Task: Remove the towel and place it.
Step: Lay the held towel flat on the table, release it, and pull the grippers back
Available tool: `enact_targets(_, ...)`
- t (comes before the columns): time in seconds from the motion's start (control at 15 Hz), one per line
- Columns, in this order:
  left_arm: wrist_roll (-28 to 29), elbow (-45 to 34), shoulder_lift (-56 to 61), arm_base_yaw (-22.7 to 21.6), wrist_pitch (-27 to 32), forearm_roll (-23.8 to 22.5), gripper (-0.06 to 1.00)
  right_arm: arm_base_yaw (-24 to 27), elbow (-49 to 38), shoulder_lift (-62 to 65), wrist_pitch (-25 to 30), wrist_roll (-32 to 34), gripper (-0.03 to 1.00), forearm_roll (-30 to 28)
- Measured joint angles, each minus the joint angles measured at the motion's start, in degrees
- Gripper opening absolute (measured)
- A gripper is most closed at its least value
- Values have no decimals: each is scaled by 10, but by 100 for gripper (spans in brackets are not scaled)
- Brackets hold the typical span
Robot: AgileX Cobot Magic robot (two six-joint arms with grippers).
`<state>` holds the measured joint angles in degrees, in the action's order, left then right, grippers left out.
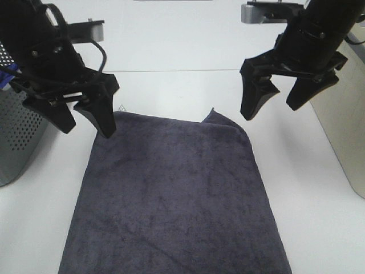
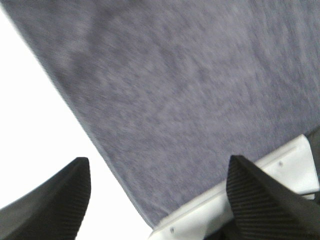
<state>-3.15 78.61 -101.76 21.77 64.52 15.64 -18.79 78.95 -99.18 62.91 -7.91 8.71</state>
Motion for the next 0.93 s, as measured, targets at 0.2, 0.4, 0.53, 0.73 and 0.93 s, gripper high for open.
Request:
enact_targets(0.2,-27,3,0,-40,-50,-11,76,26,69,-46,2,1,87,19)
enact_targets(0.4,-29,12,-10,-53,-96,-32,80,46,128,-100,-2,-2,87,20)
enact_targets(0.53,-28,41,-44,-60,-104,-43,80,46,160,-131,-15,-4,87,21)
enact_targets(0.73,-24,101,-120,-60,-104,-44,80,46,194,-186,-26,-10,87,20)
enact_targets(0.93,-22,174,-194,-60,-101,-46,80,46,239,-239,-26,-11,87,19)
